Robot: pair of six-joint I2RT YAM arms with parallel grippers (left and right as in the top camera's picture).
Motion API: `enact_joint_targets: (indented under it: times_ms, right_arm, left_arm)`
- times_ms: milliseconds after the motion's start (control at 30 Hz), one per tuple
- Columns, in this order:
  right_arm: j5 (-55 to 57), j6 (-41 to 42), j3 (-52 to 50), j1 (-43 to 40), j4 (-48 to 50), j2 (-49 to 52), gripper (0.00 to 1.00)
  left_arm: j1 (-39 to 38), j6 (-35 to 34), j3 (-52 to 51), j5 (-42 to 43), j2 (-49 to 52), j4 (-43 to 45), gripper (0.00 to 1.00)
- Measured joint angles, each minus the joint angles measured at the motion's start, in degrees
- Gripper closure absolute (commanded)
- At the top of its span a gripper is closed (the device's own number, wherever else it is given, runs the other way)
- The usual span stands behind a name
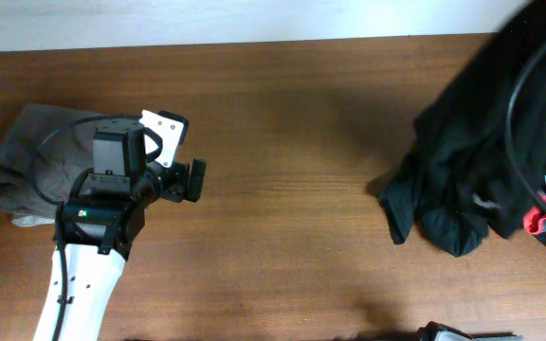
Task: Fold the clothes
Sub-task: 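Reach the right gripper into the black clothing pile and grasp a garment, then lift the black garment with the right gripper and drop it mid-table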
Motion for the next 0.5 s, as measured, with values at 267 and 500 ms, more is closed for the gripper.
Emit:
enact_joint_targets:
  times_ms: [267,500]
  right_arm:
    - [-4.07,12.31,0.59,12.5,13.84,1.36,0.96]
    - [-4.11,13.6,1.07,22.03,1.97,9.97,0.96]
  left_arm:
    - [0.0,0.0,0.0,-0.02,0.02,0.04,0.0]
    - [0.0,0.0,0.0,-0.02,0.02,0.04,0.0]
